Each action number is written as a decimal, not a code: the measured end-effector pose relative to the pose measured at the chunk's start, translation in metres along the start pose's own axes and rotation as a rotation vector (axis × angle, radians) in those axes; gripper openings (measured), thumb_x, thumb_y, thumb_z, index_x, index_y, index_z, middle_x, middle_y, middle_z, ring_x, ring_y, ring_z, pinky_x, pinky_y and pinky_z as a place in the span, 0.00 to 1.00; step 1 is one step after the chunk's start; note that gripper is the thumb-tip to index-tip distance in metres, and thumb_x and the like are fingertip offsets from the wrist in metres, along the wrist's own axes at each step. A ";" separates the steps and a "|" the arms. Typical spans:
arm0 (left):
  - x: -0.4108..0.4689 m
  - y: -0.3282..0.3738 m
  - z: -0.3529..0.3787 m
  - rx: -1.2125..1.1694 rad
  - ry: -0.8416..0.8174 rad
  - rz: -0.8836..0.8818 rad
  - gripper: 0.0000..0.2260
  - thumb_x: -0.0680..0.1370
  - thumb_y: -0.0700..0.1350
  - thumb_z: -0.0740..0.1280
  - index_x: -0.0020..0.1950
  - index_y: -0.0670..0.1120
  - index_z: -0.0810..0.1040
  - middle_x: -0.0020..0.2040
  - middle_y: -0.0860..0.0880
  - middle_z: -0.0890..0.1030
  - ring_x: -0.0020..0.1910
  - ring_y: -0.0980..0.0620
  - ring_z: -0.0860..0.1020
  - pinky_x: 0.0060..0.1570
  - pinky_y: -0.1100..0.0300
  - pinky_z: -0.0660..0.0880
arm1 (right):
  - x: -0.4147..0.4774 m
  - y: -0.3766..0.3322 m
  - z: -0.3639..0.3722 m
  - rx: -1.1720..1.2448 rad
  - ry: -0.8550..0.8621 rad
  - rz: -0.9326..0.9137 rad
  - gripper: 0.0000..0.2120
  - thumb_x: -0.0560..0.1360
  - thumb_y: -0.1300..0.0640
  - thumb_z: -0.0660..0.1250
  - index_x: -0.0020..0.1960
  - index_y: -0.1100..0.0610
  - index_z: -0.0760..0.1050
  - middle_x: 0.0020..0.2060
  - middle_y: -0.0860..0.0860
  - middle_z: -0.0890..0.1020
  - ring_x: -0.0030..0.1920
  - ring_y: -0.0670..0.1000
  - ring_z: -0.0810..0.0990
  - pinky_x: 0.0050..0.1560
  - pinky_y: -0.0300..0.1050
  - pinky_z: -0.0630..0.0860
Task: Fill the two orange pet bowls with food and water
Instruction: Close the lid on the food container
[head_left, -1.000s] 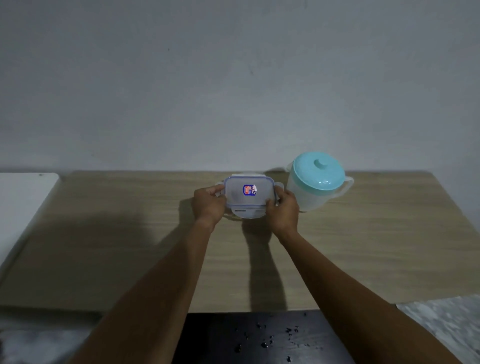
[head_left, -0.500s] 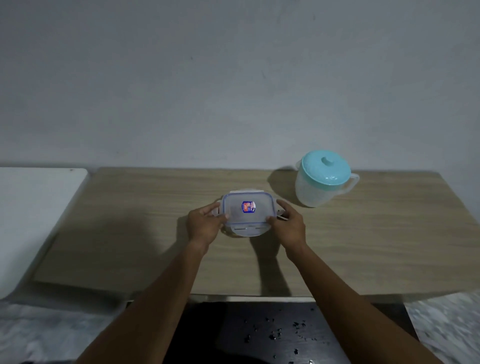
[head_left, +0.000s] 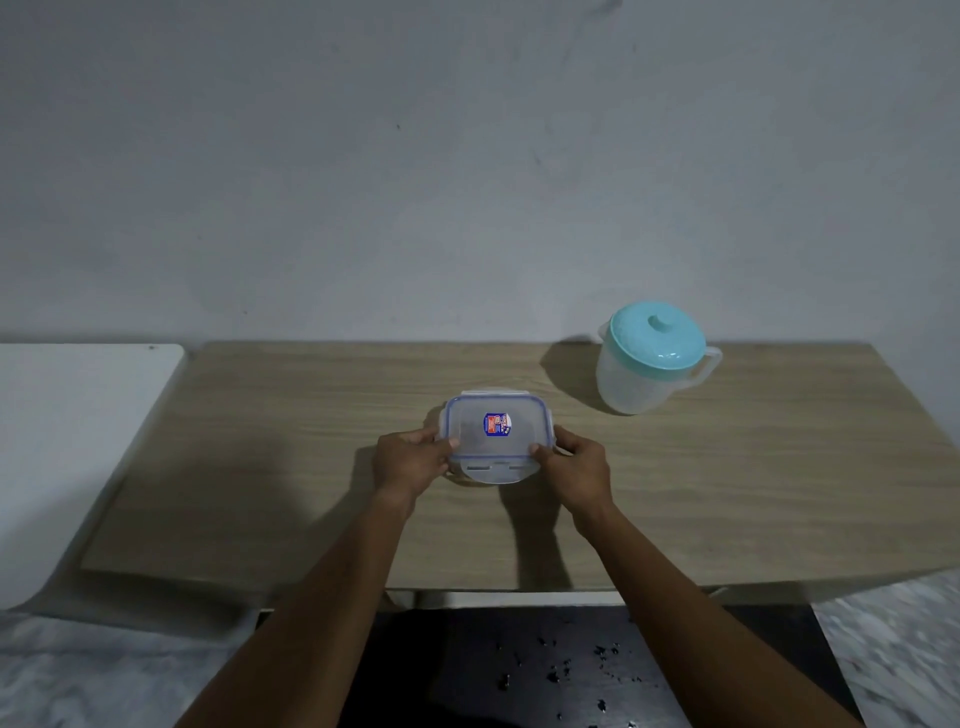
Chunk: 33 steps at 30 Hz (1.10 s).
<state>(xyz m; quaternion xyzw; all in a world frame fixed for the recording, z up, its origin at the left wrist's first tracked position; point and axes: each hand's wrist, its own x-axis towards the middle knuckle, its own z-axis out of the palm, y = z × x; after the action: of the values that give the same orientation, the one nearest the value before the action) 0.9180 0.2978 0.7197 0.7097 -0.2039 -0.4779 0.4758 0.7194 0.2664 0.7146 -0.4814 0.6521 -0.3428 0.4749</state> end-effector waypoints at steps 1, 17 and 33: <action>0.000 0.001 0.000 -0.004 -0.009 -0.016 0.21 0.72 0.35 0.77 0.63 0.34 0.79 0.47 0.39 0.83 0.43 0.45 0.82 0.35 0.66 0.81 | 0.000 0.000 0.000 -0.001 -0.005 0.002 0.17 0.73 0.61 0.75 0.61 0.56 0.85 0.48 0.51 0.88 0.48 0.50 0.85 0.58 0.50 0.82; -0.019 0.031 -0.007 0.405 -0.060 0.033 0.16 0.75 0.45 0.75 0.60 0.40 0.83 0.51 0.41 0.86 0.45 0.47 0.84 0.47 0.56 0.78 | 0.003 -0.002 -0.004 -0.139 -0.113 -0.054 0.20 0.77 0.57 0.72 0.68 0.60 0.78 0.61 0.57 0.85 0.57 0.55 0.83 0.60 0.52 0.80; 0.023 0.048 0.012 1.381 -0.330 0.486 0.52 0.52 0.59 0.77 0.73 0.54 0.60 0.64 0.53 0.74 0.57 0.47 0.79 0.49 0.54 0.75 | 0.068 -0.047 0.000 -1.057 -0.632 -0.503 0.64 0.52 0.43 0.82 0.79 0.60 0.56 0.75 0.57 0.64 0.72 0.61 0.68 0.70 0.55 0.70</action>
<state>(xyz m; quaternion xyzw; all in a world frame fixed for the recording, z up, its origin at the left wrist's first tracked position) 0.9265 0.2526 0.7489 0.7008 -0.6772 -0.2229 -0.0225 0.7276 0.1872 0.7370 -0.8643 0.4296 0.0805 0.2489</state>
